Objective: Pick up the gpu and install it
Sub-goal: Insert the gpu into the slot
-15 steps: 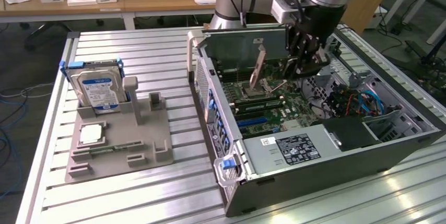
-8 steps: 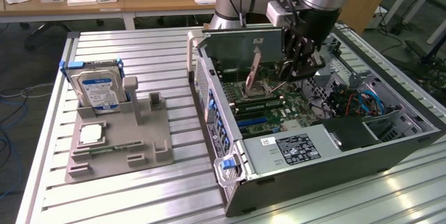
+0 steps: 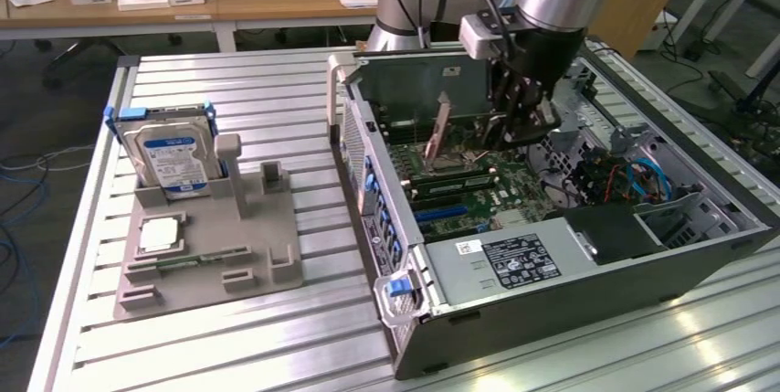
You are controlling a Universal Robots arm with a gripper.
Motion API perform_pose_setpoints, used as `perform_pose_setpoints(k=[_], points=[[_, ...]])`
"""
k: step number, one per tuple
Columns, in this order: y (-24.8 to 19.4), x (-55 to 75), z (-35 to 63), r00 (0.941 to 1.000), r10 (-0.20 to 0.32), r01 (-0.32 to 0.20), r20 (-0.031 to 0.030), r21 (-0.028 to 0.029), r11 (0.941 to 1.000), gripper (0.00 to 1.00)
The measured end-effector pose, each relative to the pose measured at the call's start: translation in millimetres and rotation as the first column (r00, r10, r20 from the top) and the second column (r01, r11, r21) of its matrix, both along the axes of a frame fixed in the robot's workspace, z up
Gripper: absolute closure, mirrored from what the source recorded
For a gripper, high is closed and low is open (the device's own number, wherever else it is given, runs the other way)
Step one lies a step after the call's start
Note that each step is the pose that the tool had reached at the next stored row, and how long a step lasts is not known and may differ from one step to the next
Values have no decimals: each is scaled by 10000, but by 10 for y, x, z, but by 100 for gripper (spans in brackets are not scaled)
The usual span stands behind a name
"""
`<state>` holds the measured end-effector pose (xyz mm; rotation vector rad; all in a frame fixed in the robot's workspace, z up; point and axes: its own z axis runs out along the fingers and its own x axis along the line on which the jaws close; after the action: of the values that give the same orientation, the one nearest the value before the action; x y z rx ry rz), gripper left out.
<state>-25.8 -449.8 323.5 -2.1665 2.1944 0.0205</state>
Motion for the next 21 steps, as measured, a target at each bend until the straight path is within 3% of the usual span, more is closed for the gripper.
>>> perform_pose_setpoints(k=[2, 5, 8, 21], points=[[0, -17, -8, 10000, 1, -1, -4, -1, 10000, 72], [-26, -108, -138, 10000, 0, 0, -23, 0, 10000, 72], [-36, -170, -190, 10000, 0, 0, -24, 0, 10000, 72], [-44, -246, -396, 10000, 0, 0, -62, -23, 10000, 72]])
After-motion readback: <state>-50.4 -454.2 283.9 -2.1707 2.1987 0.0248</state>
